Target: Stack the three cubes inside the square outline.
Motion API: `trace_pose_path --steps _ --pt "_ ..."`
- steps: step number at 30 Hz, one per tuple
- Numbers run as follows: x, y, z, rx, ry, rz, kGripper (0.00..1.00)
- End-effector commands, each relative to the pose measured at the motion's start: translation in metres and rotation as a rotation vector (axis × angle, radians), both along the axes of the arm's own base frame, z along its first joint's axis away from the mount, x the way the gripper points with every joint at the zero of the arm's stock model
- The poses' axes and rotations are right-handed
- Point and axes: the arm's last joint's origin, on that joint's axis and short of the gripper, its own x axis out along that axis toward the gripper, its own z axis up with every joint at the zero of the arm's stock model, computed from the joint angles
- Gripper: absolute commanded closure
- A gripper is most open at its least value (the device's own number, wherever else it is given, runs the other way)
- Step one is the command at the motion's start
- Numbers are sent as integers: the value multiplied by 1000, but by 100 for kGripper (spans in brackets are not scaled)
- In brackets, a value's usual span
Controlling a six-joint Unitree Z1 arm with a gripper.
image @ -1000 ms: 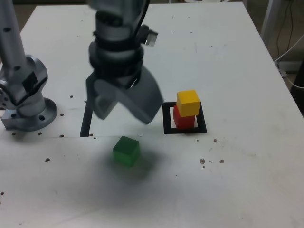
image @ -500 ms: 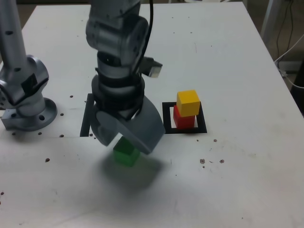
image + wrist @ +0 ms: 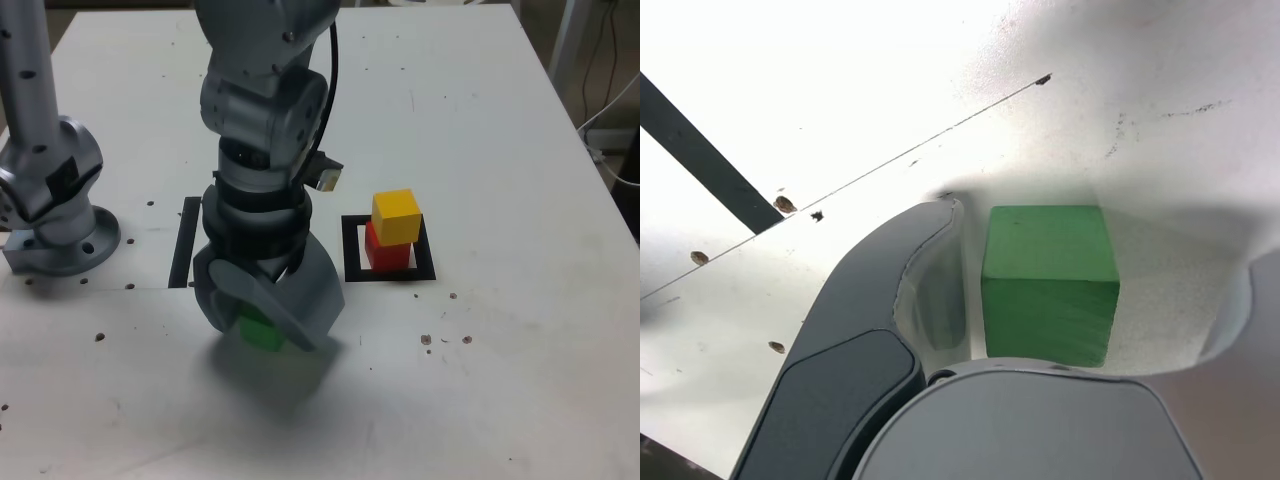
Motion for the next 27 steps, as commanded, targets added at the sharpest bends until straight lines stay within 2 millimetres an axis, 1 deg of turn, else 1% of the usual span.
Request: trace_pose_path --steps 1,5,11,15,21,27 --pt "2 -1 0 7 -11 7 57" --pt "3 -1 -1 12 -25 9 77" --pt "4 -1 -1 24 -41 6 92" --pt "4 0 -2 34 -41 3 97" --pt "1 2 0 51 -19 1 99" --pt "-3 4 7 69 5 -2 100"
